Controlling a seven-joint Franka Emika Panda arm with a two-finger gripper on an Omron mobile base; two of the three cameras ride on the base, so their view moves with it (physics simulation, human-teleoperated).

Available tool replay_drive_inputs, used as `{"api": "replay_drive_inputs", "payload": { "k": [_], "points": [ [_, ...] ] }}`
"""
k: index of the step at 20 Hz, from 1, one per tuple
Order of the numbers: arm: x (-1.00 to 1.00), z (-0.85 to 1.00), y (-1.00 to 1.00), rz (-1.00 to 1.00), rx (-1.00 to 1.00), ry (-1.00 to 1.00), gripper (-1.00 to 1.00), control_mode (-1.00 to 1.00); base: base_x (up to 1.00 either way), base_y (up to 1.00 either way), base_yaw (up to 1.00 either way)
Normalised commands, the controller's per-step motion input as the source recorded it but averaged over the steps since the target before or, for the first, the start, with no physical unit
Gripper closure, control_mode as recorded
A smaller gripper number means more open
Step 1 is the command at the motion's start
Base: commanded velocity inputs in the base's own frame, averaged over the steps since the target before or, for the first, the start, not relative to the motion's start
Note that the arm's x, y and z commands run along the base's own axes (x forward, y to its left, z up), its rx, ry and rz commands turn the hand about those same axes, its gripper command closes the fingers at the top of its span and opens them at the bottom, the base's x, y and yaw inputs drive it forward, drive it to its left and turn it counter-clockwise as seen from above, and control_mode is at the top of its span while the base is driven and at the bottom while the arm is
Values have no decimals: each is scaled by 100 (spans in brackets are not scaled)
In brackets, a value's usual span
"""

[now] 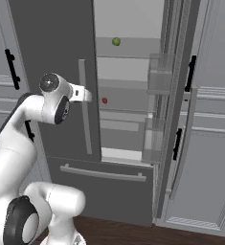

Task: Take the strawberry from the fridge and place it on top of the pancake, located on the dining counter.

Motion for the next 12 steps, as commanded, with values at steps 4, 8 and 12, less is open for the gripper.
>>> {"api": "replay_drive_inputs", "payload": {
  "k": [4, 8, 12],
  "points": [
    [50, 2, -1, -19, -12, 29, -100, -100, 0, 0, 0],
    [10, 0, -1, -7, 9, 0, -100, -100, 0, 0, 0],
    [49, 0, 0, 0, 10, -1, -100, -100, 0, 0, 0]
  ]
}}
